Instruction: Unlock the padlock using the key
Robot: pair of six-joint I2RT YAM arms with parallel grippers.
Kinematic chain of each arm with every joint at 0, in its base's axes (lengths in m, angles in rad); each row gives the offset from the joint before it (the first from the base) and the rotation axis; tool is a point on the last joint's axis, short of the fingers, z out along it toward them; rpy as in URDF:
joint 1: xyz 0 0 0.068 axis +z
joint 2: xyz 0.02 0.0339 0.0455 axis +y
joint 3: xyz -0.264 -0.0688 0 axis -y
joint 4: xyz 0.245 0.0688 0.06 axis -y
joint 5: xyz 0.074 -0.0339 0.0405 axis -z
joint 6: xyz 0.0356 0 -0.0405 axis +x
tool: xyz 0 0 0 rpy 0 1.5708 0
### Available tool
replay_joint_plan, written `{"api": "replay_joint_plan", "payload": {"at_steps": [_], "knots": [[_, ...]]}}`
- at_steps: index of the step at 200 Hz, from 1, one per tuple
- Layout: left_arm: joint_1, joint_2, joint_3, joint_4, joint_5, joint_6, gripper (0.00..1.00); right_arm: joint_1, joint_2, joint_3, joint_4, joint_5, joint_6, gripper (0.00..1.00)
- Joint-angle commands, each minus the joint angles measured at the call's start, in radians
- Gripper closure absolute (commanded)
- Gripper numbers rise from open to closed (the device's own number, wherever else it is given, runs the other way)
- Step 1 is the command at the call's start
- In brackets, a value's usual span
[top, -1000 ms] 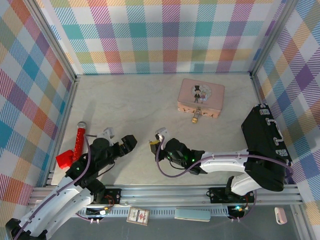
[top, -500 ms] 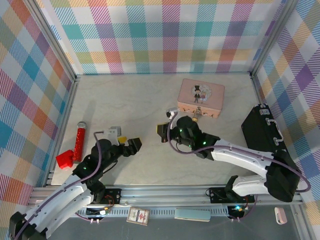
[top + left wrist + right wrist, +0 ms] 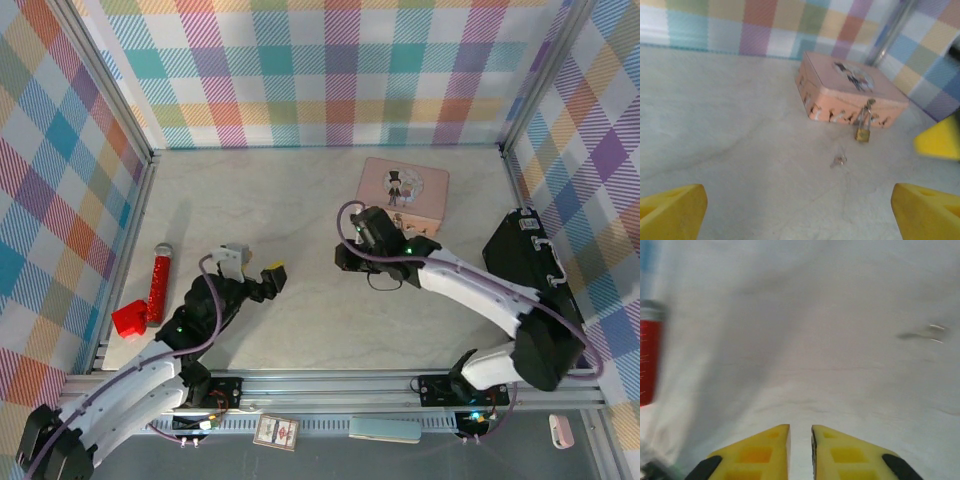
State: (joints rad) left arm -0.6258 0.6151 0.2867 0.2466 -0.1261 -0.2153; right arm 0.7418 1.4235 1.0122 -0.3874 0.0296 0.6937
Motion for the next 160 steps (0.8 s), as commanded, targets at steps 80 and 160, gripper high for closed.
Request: {"api": "replay_joint_plan", "payload": {"at_steps": [80,160], "knots": [[-0.005,-0.194,-0.047,-0.110,-0.150,-0.002,0.04,-0.187,0.370,0.220,-0.124,-0.030,-0.187,0.67],[-0.005,-0.186,-0.044,-0.113,-0.152,-0.006,0.02,-0.232,0.519,0.347,-0.191,-0.056,-0.257,0.68]]}}
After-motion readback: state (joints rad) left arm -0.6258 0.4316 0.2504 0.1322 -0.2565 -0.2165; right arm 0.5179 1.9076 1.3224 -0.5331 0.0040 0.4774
